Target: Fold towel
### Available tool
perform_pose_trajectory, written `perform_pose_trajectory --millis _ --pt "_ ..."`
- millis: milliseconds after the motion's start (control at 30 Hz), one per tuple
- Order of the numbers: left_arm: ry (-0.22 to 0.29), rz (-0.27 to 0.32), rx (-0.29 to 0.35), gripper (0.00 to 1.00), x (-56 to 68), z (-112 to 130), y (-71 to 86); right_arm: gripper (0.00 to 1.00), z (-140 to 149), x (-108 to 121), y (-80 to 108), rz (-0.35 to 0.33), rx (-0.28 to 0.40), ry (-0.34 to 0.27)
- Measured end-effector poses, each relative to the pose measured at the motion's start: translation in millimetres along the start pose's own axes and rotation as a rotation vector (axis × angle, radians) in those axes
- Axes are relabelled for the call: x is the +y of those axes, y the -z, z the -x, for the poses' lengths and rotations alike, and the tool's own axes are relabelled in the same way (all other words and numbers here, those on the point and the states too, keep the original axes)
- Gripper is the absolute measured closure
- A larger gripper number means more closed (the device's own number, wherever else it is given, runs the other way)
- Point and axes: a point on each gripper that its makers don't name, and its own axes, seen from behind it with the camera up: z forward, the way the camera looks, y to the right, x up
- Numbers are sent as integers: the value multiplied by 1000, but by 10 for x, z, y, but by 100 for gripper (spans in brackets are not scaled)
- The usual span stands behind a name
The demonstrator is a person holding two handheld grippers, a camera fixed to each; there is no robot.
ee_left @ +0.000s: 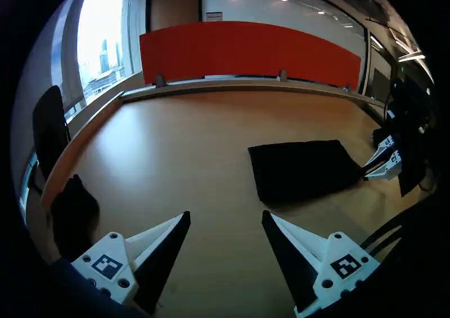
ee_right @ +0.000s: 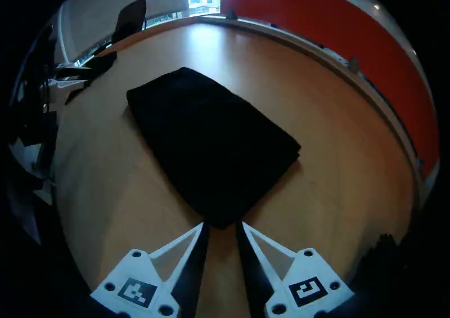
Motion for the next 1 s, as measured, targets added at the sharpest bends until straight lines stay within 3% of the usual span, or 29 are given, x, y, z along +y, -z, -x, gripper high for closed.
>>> perform_pose_trajectory --millis 67,400,733,1000 --pt "-2 -1 0 6 -2 5 5 74 -2 -3 0 -4 -1 0" --pt "-8 -9 2 6 -35 -17 16 95 -13 6 22 0 6 5" --pt "-12 -12 4 6 -44 -55 19 96 -127 21 84 26 43 -3" --pt "-16 -11 5 6 -49 -77 34 96 -256 77 237 47 83 -8"
